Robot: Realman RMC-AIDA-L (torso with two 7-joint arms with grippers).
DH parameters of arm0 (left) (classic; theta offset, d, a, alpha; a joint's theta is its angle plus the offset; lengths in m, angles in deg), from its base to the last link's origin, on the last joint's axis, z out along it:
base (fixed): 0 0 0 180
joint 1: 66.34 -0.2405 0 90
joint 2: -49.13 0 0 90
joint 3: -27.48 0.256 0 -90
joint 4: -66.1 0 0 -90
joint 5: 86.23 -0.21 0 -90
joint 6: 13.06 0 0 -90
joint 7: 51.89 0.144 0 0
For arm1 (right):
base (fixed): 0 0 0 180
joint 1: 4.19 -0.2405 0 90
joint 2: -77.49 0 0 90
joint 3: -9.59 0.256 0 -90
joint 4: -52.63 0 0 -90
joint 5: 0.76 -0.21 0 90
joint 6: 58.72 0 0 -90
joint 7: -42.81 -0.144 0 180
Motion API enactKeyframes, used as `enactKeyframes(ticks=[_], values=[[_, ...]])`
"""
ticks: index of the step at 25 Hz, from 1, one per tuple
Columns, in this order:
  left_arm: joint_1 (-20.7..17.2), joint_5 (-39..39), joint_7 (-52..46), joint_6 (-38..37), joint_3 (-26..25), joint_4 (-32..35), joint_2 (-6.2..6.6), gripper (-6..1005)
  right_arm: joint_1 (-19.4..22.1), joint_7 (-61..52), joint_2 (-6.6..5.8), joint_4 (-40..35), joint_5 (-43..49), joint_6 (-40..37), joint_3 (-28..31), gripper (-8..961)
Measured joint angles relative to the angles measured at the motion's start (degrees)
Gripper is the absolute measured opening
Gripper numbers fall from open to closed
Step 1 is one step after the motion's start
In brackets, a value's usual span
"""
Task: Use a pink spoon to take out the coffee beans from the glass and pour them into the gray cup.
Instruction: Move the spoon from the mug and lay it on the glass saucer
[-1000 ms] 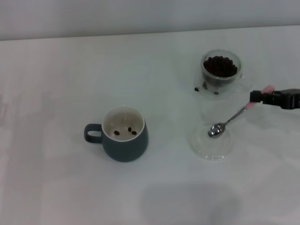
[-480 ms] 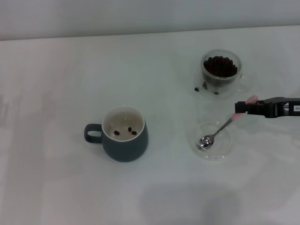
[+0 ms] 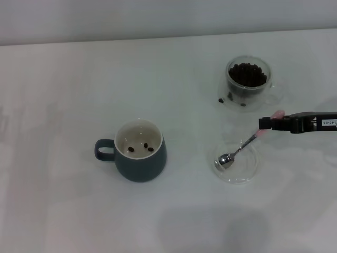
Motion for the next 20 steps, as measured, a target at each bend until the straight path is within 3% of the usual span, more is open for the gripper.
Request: enactKeyframes(ticks=[13, 20], values=[[0.36, 0.09, 0.08, 0.09, 0.0, 0.0, 0.0, 801, -0.33, -0.29, 0.49, 0.01, 1.33, -3.18, -0.13, 178], [0.36, 0.09, 0.13, 0.09, 0.0, 0.0, 0.01, 801, -0.02, -0.28, 0.52, -0.49, 1.19, -4.88, 0.53, 503]])
